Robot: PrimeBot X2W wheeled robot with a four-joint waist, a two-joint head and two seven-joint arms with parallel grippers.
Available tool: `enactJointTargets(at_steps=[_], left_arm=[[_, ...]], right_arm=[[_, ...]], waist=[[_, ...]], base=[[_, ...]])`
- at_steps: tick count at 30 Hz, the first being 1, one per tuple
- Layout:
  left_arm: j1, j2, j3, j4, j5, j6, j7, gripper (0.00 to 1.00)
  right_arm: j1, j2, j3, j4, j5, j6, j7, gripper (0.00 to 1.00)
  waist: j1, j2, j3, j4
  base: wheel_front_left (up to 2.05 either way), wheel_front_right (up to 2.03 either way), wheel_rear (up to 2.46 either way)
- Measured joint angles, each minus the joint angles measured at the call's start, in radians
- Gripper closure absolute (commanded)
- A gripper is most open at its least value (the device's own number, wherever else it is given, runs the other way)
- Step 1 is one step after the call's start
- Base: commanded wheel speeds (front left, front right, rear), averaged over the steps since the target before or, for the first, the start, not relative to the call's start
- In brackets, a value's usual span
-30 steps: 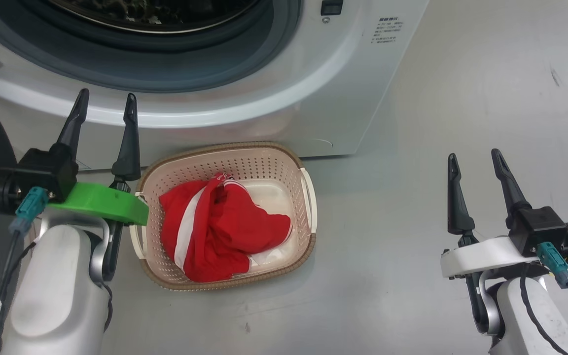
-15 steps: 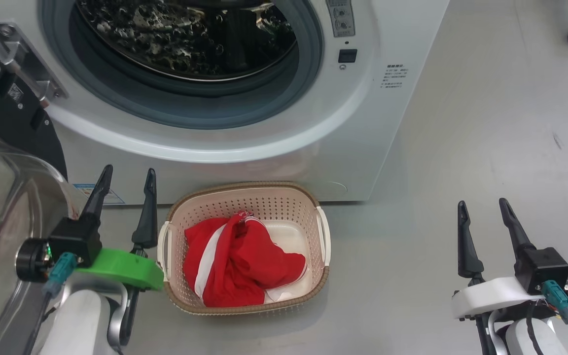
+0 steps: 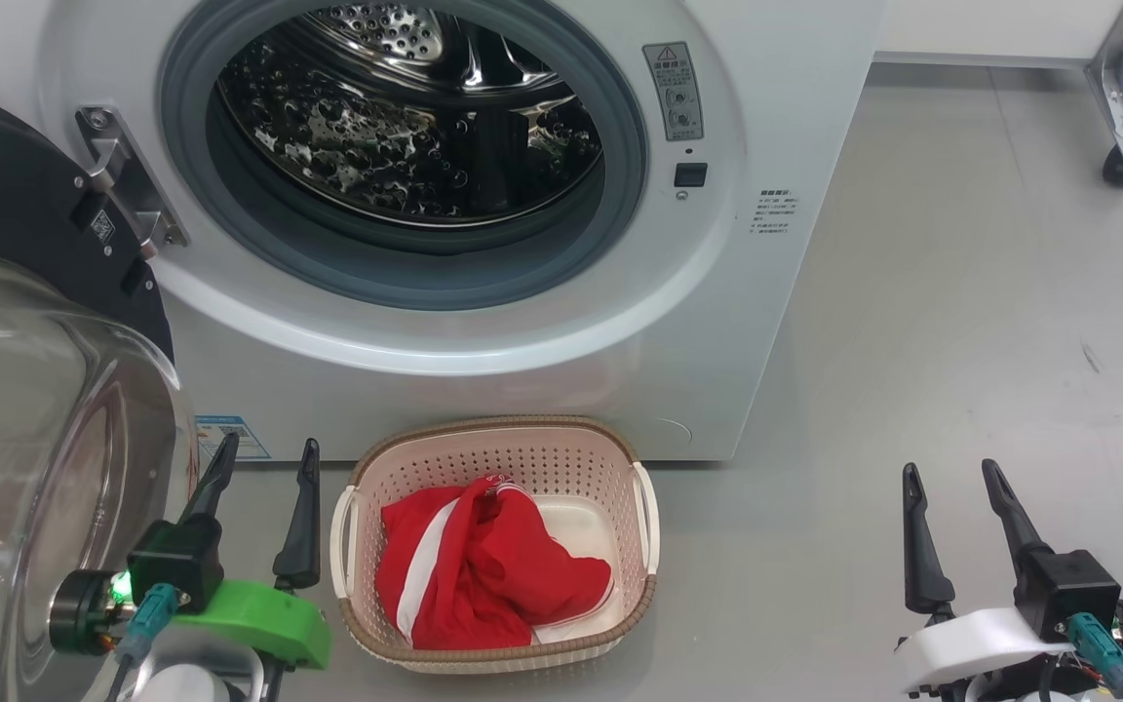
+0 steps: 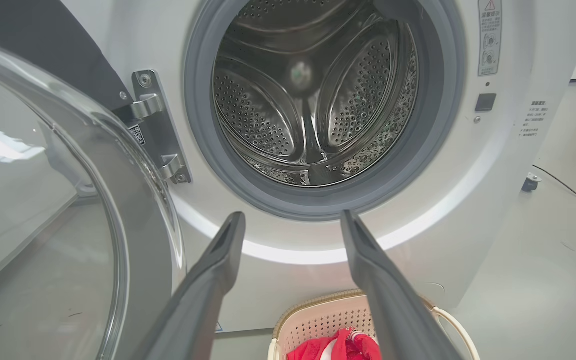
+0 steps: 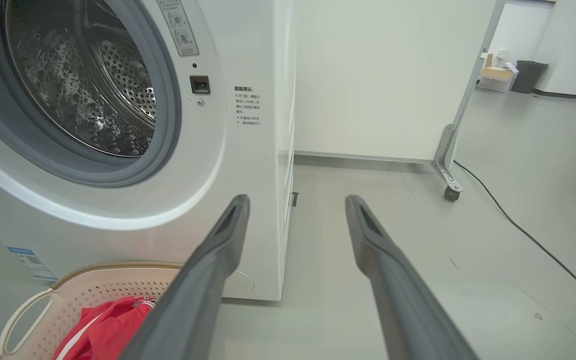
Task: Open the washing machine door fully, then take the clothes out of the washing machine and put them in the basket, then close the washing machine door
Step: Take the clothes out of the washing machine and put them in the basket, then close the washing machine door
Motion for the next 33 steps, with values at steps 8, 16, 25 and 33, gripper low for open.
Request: enactJointTargets(at_steps=[8,16,25,33], left_arm=[[0.028,0.012,-0.005,-0.048,0.016,0.021,0.018,0.00],[0.053,0.021,-0.012,-0.080,0.017,0.030,0.036,0.00],[0.063,0.024,-0.016,-0.107,0.019,0.035,0.058,0.00],[0.078,0.025,-0.019,-0.130,0.021,0.042,0.067,0.00]], right_arm=[[0.038,0.004,-0.005,-0.026,0.007,0.000,0.000,0.00],[0.044,0.005,-0.008,-0.043,0.007,0.000,0.000,0.00],[0.060,0.006,-0.010,-0.055,0.007,0.000,0.000,0.00],[0.062,0.007,-0.010,-0.064,0.007,0.000,0.001,0.00]], waist=[[0.0000,0.0000,-0.023,-0.002],[0.0000,0.0000,-0.028,-0.005],[0.0000,0.0000,-0.034,-0.009],[0.0000,0.0000,-0.032,-0.011]], base=[[0.00,0.00,0.00],[0.00,0.00,0.00],[0.00,0.00,0.00],[0.00,0.00,0.00]])
